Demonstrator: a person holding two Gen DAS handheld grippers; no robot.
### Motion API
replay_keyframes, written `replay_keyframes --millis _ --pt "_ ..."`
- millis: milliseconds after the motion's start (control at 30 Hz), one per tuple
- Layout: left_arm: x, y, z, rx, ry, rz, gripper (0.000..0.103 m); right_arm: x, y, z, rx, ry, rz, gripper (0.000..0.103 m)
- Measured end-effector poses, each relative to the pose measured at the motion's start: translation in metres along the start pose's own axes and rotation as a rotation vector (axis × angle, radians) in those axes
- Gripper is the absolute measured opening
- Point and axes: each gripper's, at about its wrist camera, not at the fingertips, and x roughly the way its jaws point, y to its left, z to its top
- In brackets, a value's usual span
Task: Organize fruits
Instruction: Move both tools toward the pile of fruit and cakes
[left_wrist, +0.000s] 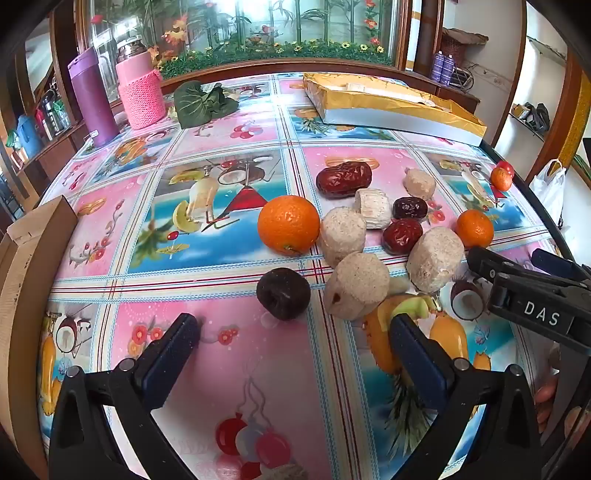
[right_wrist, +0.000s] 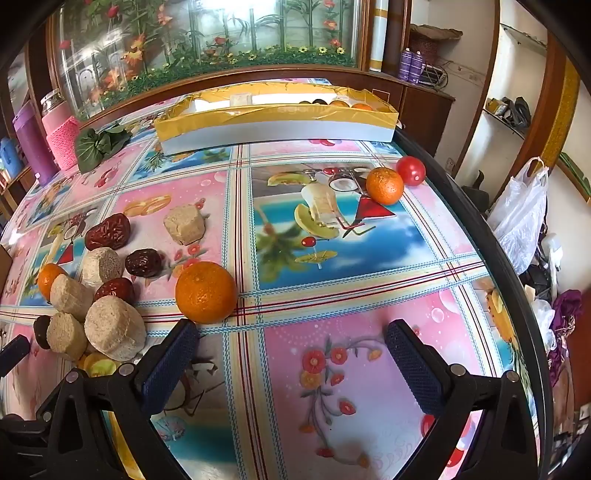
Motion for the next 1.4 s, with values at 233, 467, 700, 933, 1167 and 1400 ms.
replay_keyframes --millis 233,467,700,933,1167,1400 --pt "0.000 0.000 0.000 -0.001 0.001 0.000 0.103 0.000 0.000 0.000 0.003 0.004 0.002 0.102" --pt "-0.003 -0.002 -0.003 0.006 0.020 0.001 0.103 0.000 0.000 0.000 0.004 0.004 0.000 0.102" --pt "-0.004 -0.004 -0.007 0.009 0.033 0.001 0.103 0.000 0.000 0.000 0.004 0.004 0.001 0.102" --pt "-0.011 -0.001 -0.012 0.039 0.075 -0.043 0.103 0.000 0.000 0.000 0.004 0.004 0.001 0.102" --pt "-0.096 0.045 -0.023 -0.097 -0.196 -0.078 0.099 0.000 0.000 0.000 0.003 0.004 0.002 0.102" --pt "-0.229 0.102 -0.047 -0.144 -0.657 0.126 0.103 0.000 0.000 0.001 -0.027 0.027 0.024 0.102"
